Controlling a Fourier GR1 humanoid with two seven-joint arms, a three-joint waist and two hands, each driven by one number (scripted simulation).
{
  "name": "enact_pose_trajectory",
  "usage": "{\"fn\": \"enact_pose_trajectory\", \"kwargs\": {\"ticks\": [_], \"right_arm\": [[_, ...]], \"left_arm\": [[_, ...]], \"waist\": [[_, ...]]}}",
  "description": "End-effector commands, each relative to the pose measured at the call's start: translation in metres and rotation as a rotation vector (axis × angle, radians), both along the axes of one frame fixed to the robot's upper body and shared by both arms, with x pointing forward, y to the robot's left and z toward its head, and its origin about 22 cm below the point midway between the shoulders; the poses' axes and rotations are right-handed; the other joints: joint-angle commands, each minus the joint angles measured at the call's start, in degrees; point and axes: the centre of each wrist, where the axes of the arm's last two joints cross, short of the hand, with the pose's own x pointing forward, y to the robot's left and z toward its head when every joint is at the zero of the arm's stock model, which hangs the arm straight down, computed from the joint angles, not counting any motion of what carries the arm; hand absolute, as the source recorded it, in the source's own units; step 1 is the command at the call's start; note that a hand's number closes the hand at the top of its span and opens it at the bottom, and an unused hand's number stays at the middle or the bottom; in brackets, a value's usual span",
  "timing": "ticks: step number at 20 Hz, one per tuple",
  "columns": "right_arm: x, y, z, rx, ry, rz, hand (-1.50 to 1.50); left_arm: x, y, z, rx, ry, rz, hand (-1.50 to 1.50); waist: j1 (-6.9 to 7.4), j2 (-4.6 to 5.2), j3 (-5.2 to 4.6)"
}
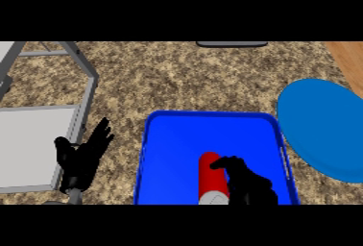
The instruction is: Pick the can from the tray and place it in the plate
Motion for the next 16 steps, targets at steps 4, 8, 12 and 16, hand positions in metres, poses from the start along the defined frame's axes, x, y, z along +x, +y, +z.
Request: {"fn": "enact_pose_trajectory", "kwargs": {"ticks": [4, 8, 12, 16], "right_arm": [[-0.009, -0.044, 0.019, 0.236, -0.132, -0.158, 1.5], [0.017, -0.093, 0.003, 0.287, -0.225, -0.216, 1.5], [0.039, -0.138, -0.002, 0.228, -0.265, -0.281, 1.5], [0.069, -0.188, -0.022, 0.184, -0.31, -0.41, 1.5]], "left_arm": [[0.0, 0.001, 0.002, 0.005, 0.041, -0.002, 0.0], [0.004, -0.003, 0.005, -0.001, 0.025, -0.012, 0.0], [-0.01, -0.016, -0.004, -0.004, 0.037, -0.02, 0.0], [-0.002, -0.007, 0.001, -0.006, 0.046, -0.028, 0.0]], "waist": [[0.04, 0.19, -0.08], [0.65, 0.49, 0.0], [0.94, 0.43, -0.04], [1.25, 0.59, 0.04]]}}
